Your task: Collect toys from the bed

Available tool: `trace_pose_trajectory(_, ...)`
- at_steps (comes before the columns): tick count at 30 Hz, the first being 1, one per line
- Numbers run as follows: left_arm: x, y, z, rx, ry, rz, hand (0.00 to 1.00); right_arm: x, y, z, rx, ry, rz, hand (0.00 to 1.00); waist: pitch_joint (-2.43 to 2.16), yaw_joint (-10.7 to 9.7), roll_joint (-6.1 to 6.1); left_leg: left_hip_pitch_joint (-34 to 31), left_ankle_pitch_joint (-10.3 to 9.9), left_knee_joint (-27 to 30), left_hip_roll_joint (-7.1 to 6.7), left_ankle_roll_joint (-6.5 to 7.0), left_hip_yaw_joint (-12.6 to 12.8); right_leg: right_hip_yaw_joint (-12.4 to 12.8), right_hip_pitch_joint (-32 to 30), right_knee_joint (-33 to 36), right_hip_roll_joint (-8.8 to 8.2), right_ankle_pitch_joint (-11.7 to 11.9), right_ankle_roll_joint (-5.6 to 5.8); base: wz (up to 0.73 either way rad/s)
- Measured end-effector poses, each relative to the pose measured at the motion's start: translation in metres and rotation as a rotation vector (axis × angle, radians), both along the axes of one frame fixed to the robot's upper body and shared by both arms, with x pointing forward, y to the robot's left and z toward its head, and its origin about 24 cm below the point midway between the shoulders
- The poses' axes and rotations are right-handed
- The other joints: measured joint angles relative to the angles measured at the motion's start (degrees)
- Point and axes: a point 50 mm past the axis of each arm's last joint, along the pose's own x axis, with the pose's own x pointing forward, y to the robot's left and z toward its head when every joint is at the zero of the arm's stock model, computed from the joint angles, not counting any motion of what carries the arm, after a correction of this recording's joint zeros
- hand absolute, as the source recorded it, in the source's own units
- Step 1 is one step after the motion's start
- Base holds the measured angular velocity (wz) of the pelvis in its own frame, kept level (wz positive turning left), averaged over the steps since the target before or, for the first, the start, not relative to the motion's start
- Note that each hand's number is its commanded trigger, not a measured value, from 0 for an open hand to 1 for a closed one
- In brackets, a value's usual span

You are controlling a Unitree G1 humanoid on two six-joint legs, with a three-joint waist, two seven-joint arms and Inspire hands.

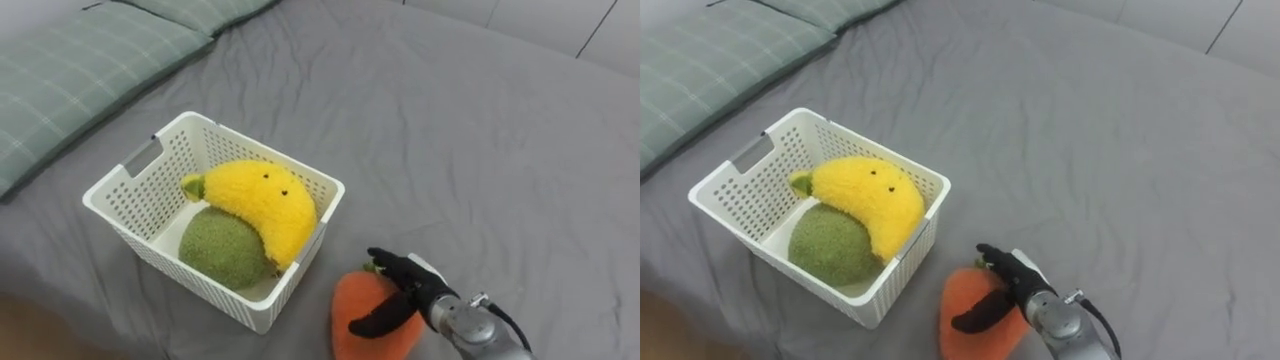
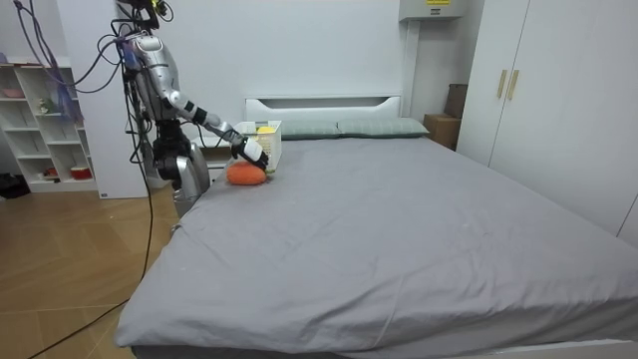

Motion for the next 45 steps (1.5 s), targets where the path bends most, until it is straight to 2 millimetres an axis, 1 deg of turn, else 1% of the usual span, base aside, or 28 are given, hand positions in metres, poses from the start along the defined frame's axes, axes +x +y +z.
trace_pose_trajectory(2,0.001,0.0,0.0,0.001,-0.005,0.002,0.0,0.001,0.001,0.001,-0.01,-0.002,0.022,0.0,-0.05,0.7,-0.66,-0.1,0.0,0.0,0.0,-0.01,0.0,0.0,-0.3,0.0,0.0,0.0,0.0,0.0)
trace_pose_trajectory(3,0.001,0.0,0.0,0.0,-0.008,0.003,0.0,0.001,0.001,0.0,-0.023,0.0,0.038,0.0,0.08,1.2,-0.94,-0.1,0.0,0.0,-0.01,-0.01,0.0,-0.1,-0.4,0.0,0.0,0.0,0.0,0.0)
trace_pose_trajectory(5,0.0,0.001,0.0,0.001,-0.005,0.001,0.0,0.0,0.002,0.0,-0.041,0.007,0.071,0.0,0.08,1.6,-1.42,-0.3,0.0,0.0,-0.03,0.0,-0.1,-0.7,-0.4,0.0,0.0,0.0,0.0,0.0)
trace_pose_trajectory(7,0.0,0.003,0.0,-0.002,0.0,-0.001,0.0,-0.002,0.002,-0.006,-0.072,0.031,0.093,0.0,0.1,2.1,-1.93,-0.4,-0.1,0.0,-0.06,0.02,-0.2,-1.0,-0.3,0.0,-0.03,0.0,0.0,0.0)
trace_pose_trajectory(9,0.001,0.003,0.0,-0.003,-0.002,-0.01,0.0,-0.005,-0.002,-0.012,-0.103,0.062,0.097,0.0,0.13,2.4,-2.13,-0.7,-0.1,0.2,-0.15,0.03,-0.6,-1.7,-0.3,0.0,-0.11,0.0,0.0,0.11)
trace_pose_trajectory(11,0.001,0.004,0.0,-0.002,-0.001,-0.013,0.0,-0.007,-0.004,-0.015,-0.13,0.073,0.105,0.0,0.15,2.5,-2.14,-1.1,-0.1,0.7,-0.26,0.04,-1.3,-2.3,-0.3,0.0,-0.14,0.0,0.0,0.15)
trace_pose_trajectory(17,0.001,0.004,0.0,0.0,0.002,-0.011,0.0,-0.007,-0.008,-0.018,-0.182,0.077,0.104,0.0,0.16,3.1,-2.05,-1.7,-0.2,1.3,-0.22,-0.07,-1.8,-2.3,-0.4,0.0,-0.03,0.0,0.0,0.06)
trace_pose_trajectory(19,0.0,0.004,0.0,0.001,0.006,-0.012,0.0,-0.01,-0.008,-0.022,-0.209,0.078,0.108,0.0,0.18,3.7,-1.92,-1.7,-0.2,1.6,-0.18,-0.11,-1.8,-2.3,-0.2,0.0,0.03,0.0,0.0,0.0)
trace_pose_trajectory(20,-0.001,0.004,0.0,0.002,0.009,-0.015,0.0,-0.01,-0.008,-0.023,-0.219,0.08,0.111,0.16,0.17,3.9,-1.9,-1.7,-0.2,1.6,-0.18,-0.12,-1.8,-2.3,-0.2,0.0,0.03,0.0,0.0,0.0)
trace_pose_trajectory(21,-0.004,0.004,0.0,0.006,0.02,-0.023,0.0,-0.011,-0.008,-0.024,-0.238,0.077,0.117,0.51,0.17,4.2,-1.89,-1.7,-0.2,1.7,-0.17,-0.12,-1.8,-2.3,-0.2,0.0,0.04,0.0,-0.01,0.0)
trace_pose_trajectory(22,-0.004,0.004,0.0,0.009,0.022,-0.03,0.0,-0.011,-0.008,-0.024,-0.263,0.069,0.131,0.7,0.2,4.3,-1.83,-1.8,-0.3,1.8,-0.12,-0.15,-1.8,-2.4,-0.3,0.0,0.06,0.0,-0.01,0.0)
trace_pose_trajectory(23,-0.003,0.004,0.0,0.013,0.023,-0.038,0.0,-0.011,-0.007,-0.024,-0.276,0.065,0.141,1.0,0.2,4.3,-1.79,-1.8,-0.4,1.9,-0.1,-0.16,-1.8,-2.4,-0.3,0.0,0.07,0.0,-0.01,0.0)
trace_pose_trajectory(25,-0.008,0.004,-0.001,0.018,0.052,-0.057,0.0,-0.012,-0.009,-0.025,-0.315,0.063,0.161,1.0,0.16,5.1,-1.6,-1.8,-0.7,2.0,-0.11,-0.43,-1.9,-2.4,-0.3,0.0,0.07,0.0,-0.01,0.0)
trace_pose_trajectory(29,-0.011,0.004,-0.002,0.022,0.086,-0.075,0.0,-0.008,-0.011,-0.024,-0.357,0.041,0.154,1.0,0.17,5.7,-1.54,-1.9,-0.7,2.1,-0.18,-0.44,-2.3,-2.7,-0.3,0.0,0.07,0.0,0.0,0.07)
trace_pose_trajectory(32,-0.014,0.004,-0.003,0.028,0.11,-0.095,0.0,-0.004,-0.012,-0.022,-0.393,0.021,0.17,1.0,0.2,5.7,-1.44,-2.2,-0.6,2.2,-0.26,-0.38,-2.8,-3.3,0.0,0.0,0.07,0.0,-0.01,0.09)
trace_pose_trajectory(34,-0.012,0.003,-0.003,0.031,0.111,-0.107,0.0,-0.002,-0.013,-0.02,-0.429,0.009,0.178,1.0,0.37,5.7,-1.11,-2.4,-0.5,2.4,-0.32,-0.19,-3.2,-3.8,0.0,0.0,0.06,0.0,-0.01,0.08)
trace_pose_trajectory(36,-0.011,0.003,-0.002,0.031,0.108,-0.109,0.0,-0.001,-0.013,-0.02,-0.441,0.006,0.178,1.0,0.35,5.7,-0.96,-2.7,-0.5,2.5,-0.34,-0.19,-3.3,-3.9,-0.2,0.0,0.05,0.0,-0.01,0.02)
trace_pose_trajectory(38,-0.009,0.003,-0.002,0.034,0.102,-0.11,0.0,-0.002,-0.013,-0.02,-0.441,0.01,0.178,1.0,0.34,5.7,-0.95,-2.7,-0.5,2.6,-0.35,-0.18,-3.3,-3.9,-0.3,0.0,0.04,0.0,-0.01,0.0)
trace_pose_trajectory(40,-0.007,0.004,-0.001,0.037,0.094,-0.111,0.0,-0.002,-0.013,-0.02,-0.439,0.01,0.176,1.0,0.45,5.5,-0.73,-2.8,-0.5,2.7,-0.37,-0.17,-3.3,-3.9,-0.3,0.0,0.02,0.0,-0.01,0.0)
trace_pose_trajectory(45,-0.006,0.004,-0.001,0.041,0.086,-0.11,0.0,-0.001,-0.014,-0.02,-0.428,0.002,0.149,1.0,0.41,4.8,-0.59,-2.8,-0.5,2.9,-0.42,-0.17,-3.4,-4.0,0.0,0.0,0.02,0.0,0.0,0.0)
